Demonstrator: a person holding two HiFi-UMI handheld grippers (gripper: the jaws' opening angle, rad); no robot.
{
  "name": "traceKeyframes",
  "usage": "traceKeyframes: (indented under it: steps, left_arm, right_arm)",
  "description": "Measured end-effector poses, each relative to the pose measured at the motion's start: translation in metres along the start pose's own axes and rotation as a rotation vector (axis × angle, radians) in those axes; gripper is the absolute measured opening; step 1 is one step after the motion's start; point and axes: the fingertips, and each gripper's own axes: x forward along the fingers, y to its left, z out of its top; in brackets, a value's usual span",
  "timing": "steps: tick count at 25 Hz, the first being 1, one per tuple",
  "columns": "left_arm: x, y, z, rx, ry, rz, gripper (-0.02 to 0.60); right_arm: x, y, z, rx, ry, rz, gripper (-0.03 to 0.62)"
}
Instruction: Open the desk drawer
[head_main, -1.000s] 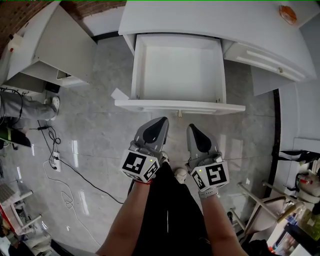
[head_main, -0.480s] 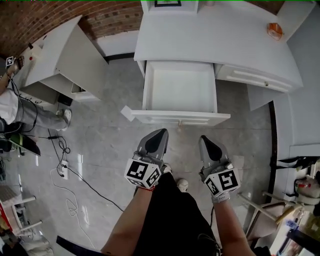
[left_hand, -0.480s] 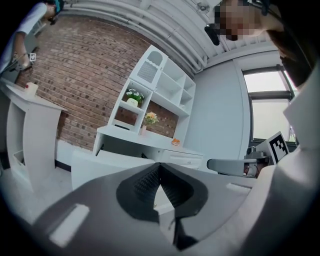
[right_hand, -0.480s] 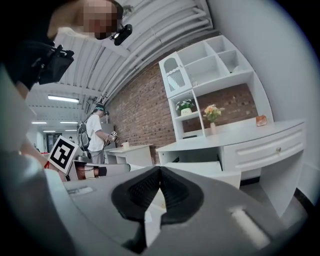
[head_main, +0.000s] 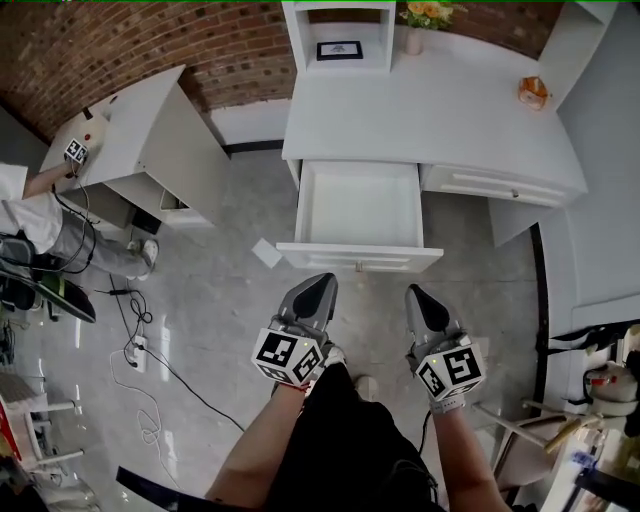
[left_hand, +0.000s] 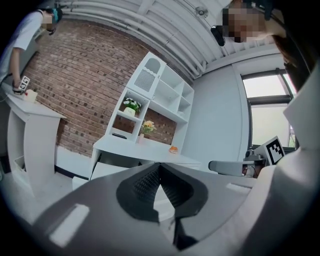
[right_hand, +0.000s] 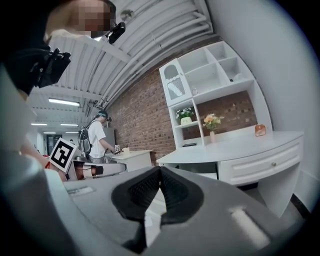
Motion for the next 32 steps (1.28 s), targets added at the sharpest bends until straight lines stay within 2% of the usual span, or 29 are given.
traceKeyframes:
  steps: [7, 15, 22, 32]
  left_arm:
    - [-0.013, -0.024, 0.042, 0.051, -0.027, -0.022, 0.003]
    - [-0.031, -0.042, 0.079, 0.069, -0.04, -0.026, 0.003]
    - [-0.042, -0.069, 0.094, 0.1, -0.031, -0.078, 0.003]
    - [-0.065, -0.082, 0.106, 0.102, -0.044, -0.059, 0.003]
  right_arm:
    - [-0.019, 0.005, 0.04, -0.004, -0.008, 0.012, 0.003]
    - [-0.038, 0.013, 0.075, 0.008, -0.016, 0.027, 0.003]
    - [-0.054, 0.022, 0.098, -0.003, -0.016, 0.051, 0.003]
    - [-0.072, 0.036, 0.108, -0.025, -0.016, 0.07, 0.003]
